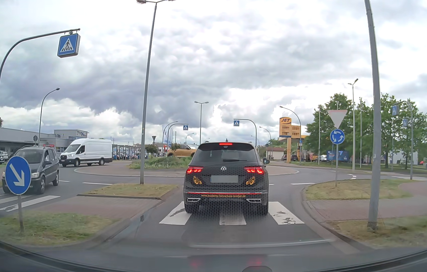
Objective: Follow the waypoints while adhering to traffic rules and regulations
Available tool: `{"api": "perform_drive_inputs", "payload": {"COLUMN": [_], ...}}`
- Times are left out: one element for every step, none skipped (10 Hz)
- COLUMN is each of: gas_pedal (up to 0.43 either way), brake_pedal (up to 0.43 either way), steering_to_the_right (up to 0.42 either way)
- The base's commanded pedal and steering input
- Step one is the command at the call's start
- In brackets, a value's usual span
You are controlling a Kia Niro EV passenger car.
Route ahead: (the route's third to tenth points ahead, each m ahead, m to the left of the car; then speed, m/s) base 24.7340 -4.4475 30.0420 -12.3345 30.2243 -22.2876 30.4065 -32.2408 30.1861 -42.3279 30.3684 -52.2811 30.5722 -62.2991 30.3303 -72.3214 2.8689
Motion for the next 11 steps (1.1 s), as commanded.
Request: {"api": "perform_drive_inputs", "payload": {"gas_pedal": [0.0, 0.0, 0.0, 0.0, 0.0, 0.0, 0.0, 0.0, 0.0, 0.0, 0.0], "brake_pedal": [0.25, 0.25, 0.25, 0.25, 0.25, 0.25, 0.25, 0.25, 0.25, 0.25, 0.25], "steering_to_the_right": [0.002, 0.002, 0.002, 0.001, 0.001, 0.001, 0.001, 0.001, 0.001, 0.001, 0.0]}}
